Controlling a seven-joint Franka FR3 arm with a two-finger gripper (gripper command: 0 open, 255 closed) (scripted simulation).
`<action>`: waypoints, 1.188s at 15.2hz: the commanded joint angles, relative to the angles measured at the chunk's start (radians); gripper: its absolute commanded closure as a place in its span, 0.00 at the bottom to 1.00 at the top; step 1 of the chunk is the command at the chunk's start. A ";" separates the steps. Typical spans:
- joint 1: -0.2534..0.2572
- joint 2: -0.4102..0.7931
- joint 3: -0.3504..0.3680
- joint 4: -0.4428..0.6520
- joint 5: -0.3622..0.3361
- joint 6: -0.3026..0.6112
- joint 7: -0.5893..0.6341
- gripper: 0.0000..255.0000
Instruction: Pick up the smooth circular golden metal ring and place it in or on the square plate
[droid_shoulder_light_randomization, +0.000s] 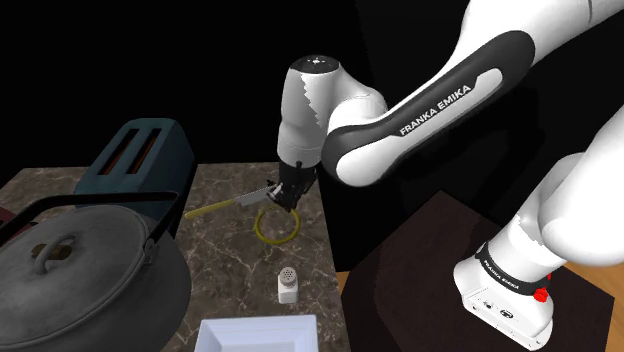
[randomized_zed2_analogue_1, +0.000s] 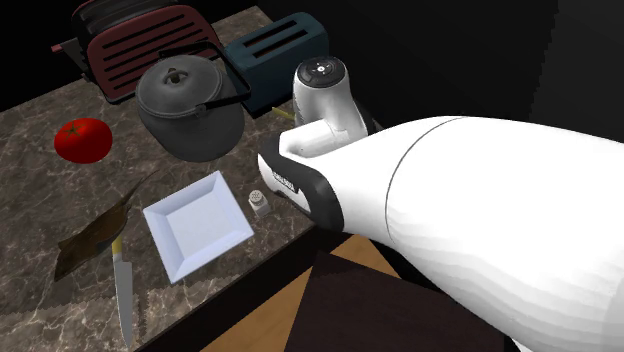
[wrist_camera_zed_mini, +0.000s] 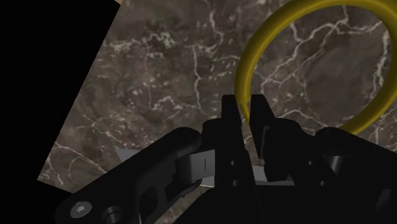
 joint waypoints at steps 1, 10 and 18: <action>0.026 -0.014 0.024 -0.013 0.002 -0.002 0.050 1.00; 0.144 -0.019 0.142 -0.009 -0.035 -0.023 0.313 1.00; 0.163 0.039 0.171 0.083 0.091 -0.156 0.393 0.00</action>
